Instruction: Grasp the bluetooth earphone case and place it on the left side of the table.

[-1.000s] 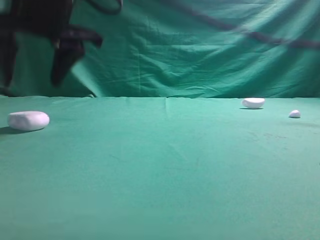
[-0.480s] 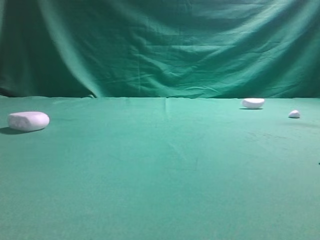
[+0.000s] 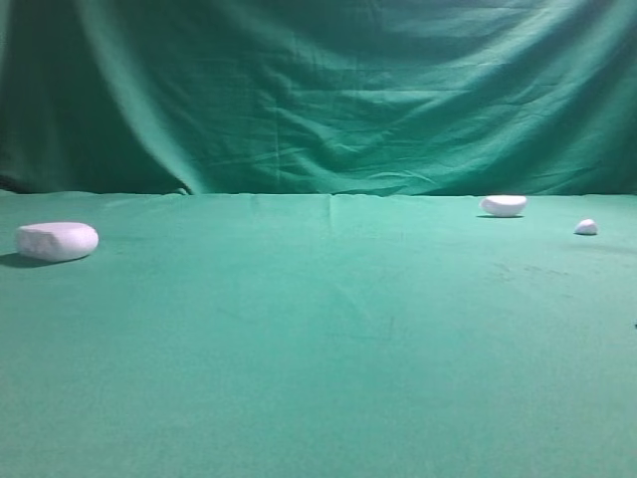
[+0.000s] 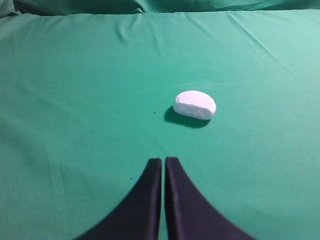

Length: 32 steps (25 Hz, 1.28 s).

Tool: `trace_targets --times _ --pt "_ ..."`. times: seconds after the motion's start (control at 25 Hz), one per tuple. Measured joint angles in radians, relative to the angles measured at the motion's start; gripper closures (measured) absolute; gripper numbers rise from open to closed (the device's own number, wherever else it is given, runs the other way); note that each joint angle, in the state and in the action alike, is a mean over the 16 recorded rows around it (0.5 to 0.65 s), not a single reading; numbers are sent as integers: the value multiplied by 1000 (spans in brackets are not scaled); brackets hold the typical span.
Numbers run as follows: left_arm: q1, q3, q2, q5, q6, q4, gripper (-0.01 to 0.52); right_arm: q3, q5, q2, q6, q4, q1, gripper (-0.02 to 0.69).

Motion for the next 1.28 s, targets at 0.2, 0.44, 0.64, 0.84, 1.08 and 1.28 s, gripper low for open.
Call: trace_targets --times 0.2,0.44,0.64,0.84,1.08,1.28 --pt "0 0 0 0 0 0 514 293 -139 -211 -1 -3 -8 607" --pt "0 0 0 0 0 0 514 591 -335 -431 -4 -1 -8 607" --pt "0 0 0 0 0 0 514 737 -410 -561 -11 4 -8 607" --pt "0 0 0 0 0 0 514 821 -420 -656 -19 8 -8 607" --pt "0 0 0 0 0 0 514 924 -438 -788 -25 8 -32 607" --pt "0 0 0 0 0 0 514 1070 -530 -934 -25 8 -115 607"
